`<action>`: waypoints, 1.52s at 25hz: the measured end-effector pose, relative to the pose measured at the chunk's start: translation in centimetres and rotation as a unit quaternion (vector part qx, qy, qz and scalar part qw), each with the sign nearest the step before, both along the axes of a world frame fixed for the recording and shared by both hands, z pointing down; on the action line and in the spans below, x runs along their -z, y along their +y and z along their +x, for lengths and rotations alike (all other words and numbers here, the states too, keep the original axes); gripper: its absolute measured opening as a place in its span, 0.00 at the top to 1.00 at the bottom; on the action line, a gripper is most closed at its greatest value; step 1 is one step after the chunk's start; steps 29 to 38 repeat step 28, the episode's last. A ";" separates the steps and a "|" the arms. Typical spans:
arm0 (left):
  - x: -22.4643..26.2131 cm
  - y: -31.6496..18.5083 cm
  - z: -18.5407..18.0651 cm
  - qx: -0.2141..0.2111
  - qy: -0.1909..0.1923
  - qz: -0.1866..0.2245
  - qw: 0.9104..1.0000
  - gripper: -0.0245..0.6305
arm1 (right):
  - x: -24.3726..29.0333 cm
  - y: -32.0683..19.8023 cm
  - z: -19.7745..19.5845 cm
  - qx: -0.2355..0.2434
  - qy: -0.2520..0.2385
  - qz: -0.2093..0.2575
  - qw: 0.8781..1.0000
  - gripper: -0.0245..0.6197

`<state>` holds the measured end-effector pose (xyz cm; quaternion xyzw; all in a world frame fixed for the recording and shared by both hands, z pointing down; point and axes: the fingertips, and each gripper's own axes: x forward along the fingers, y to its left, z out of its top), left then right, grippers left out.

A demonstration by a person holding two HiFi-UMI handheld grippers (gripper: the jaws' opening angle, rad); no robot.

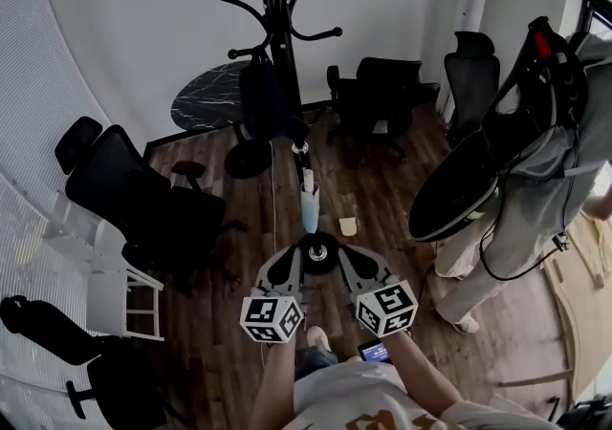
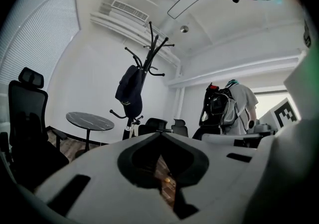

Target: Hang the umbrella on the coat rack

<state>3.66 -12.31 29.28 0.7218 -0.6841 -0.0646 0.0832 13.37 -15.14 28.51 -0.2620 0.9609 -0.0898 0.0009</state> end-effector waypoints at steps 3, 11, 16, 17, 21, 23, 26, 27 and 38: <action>0.8 0.6 -0.1 0.006 0.008 0.009 1.000 0.93 | 0.5 0.3 0.6 -0.002 0.003 0.006 1.000 0.95; 0.9 0.6 -0.3 0.009 0.011 0.003 1.000 0.93 | 0.8 0.2 0.4 0.000 0.011 0.006 1.000 0.95; 0.5 2.2 0.2 0.009 0.013 0.006 1.000 0.93 | 0.4 1.7 0.9 -0.002 0.009 0.006 1.000 0.95; 0.4 2.4 0.3 0.009 0.016 0.006 1.000 0.93 | 0.3 1.9 0.9 -0.001 0.009 0.006 1.000 0.95; -0.2 2.6 0.4 0.008 0.022 -0.001 1.000 0.93 | 0.1 2.0 1.0 0.000 0.010 0.004 1.000 0.95; -0.5 2.7 0.6 0.006 0.025 -0.002 1.000 0.93 | -0.1 2.2 1.0 0.002 0.011 0.002 1.000 0.95; -0.7 2.8 0.9 0.003 0.026 -0.002 1.000 0.93 | -0.7 2.7 1.0 0.005 0.012 -0.001 1.000 0.95; -0.7 2.9 1.0 0.002 0.025 -0.002 1.000 0.93 | -0.8 2.8 0.9 0.006 0.013 -0.002 1.000 0.95; -0.8 2.9 1.1 0.001 0.025 -0.002 1.000 0.93 | -1.0 3.0 0.9 0.008 0.014 -0.002 1.000 0.95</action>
